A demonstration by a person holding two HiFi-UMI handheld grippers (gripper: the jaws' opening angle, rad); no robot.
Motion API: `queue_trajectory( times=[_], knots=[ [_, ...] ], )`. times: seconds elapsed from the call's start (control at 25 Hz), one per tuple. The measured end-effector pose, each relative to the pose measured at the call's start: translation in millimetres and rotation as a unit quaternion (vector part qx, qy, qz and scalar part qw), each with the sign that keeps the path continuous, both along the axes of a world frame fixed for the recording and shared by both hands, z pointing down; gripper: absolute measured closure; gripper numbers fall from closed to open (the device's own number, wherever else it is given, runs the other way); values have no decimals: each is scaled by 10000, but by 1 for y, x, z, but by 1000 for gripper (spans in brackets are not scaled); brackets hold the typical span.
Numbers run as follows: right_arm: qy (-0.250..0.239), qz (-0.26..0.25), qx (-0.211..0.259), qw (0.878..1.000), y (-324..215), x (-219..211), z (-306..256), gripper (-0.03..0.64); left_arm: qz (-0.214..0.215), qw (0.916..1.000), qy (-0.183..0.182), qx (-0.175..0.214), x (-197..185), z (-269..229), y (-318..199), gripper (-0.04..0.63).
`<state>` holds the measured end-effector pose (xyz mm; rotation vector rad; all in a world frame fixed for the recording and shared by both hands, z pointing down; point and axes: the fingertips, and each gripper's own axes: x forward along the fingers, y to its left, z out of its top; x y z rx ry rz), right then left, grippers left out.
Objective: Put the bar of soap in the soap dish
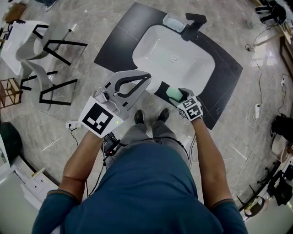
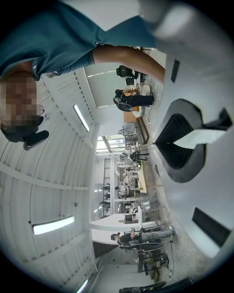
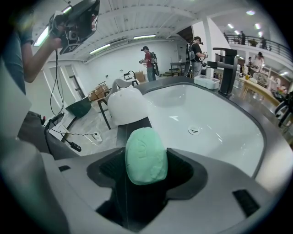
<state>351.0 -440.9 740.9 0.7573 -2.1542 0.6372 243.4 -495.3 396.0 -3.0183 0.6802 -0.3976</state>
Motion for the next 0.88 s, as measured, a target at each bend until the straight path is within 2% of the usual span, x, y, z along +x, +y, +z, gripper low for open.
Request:
queue_trajectory(
  times=[0.88],
  knots=[
    [-80,101,526,9985,-6,0,-42,331,37,9999,78,58,-4,-5,4,595]
  ],
)
